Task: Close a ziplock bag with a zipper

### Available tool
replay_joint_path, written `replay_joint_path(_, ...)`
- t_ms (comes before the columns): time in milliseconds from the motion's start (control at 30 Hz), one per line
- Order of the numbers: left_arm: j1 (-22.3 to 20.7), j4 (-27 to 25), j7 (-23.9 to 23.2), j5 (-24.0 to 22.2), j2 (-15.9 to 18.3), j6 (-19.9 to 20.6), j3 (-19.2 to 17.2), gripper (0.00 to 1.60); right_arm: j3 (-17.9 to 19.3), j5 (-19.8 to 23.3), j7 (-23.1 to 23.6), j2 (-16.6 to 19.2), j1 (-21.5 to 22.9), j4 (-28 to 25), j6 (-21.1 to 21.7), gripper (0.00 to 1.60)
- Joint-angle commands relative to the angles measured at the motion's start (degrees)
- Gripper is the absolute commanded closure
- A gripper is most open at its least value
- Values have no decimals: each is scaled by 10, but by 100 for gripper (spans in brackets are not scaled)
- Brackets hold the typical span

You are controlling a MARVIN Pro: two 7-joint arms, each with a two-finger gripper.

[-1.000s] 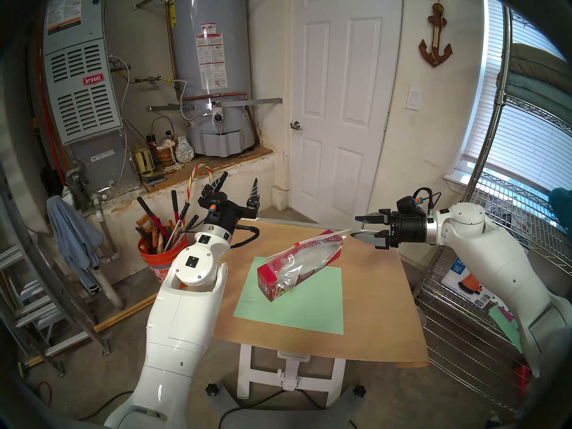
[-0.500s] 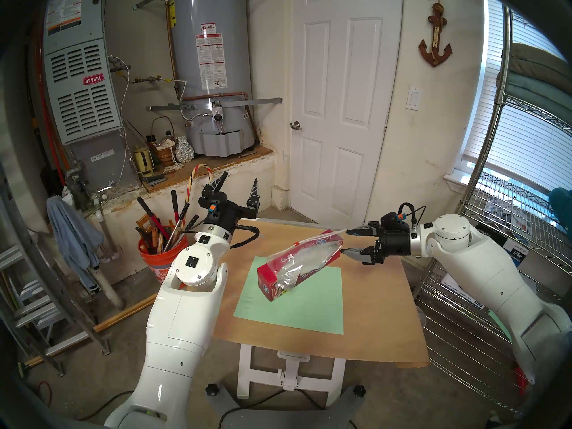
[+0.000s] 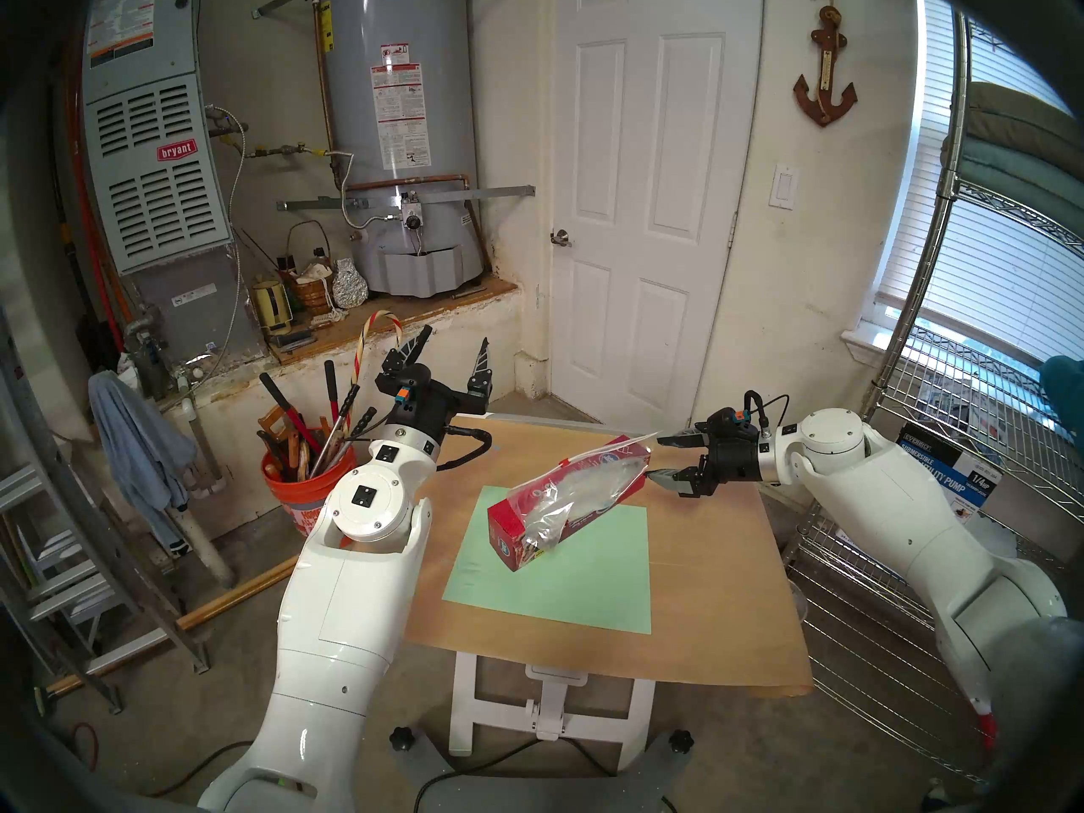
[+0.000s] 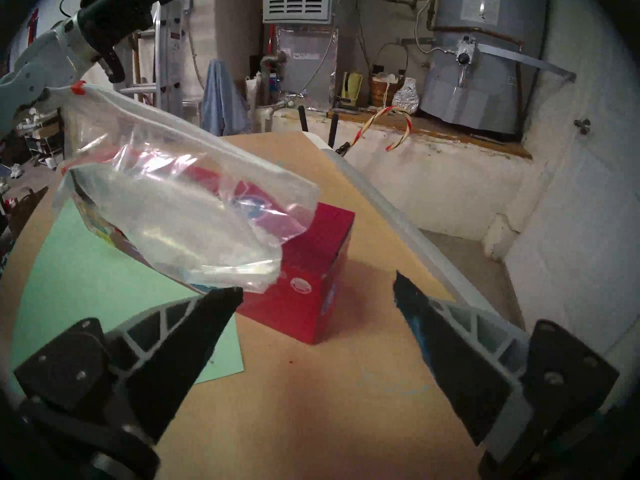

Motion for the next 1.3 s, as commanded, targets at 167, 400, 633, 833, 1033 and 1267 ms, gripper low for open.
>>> replay_joint_path(167, -7, -10, 0, 1, 1, -2, -1, 0, -11, -21, 47, -64, 82, 60, -28, 0)
replay_joint_path(400, -7, -10, 0, 1, 1, -2, -1, 0, -26, -39, 69, -92, 104, 125, -62, 0)
replay_joint_path(633, -7, -11, 0, 1, 1, -2, -1, 0, 1, -21, 49, -107, 97, 156, -83, 0)
replay_joint_path(833, -7, -11, 0, 1, 1, -1, -1, 0, 37, 8, 13, -91, 51, 116, -81, 0)
replay_joint_path(1033, -7, -11, 0, 1, 1, -2, -1, 0, 62, 32, -12, -74, -8, 59, -73, 7)
replay_joint_path(1267, -7, -10, 0, 1, 1, -2, -1, 0, 75, 51, -55, -86, -54, 14, -74, 0)
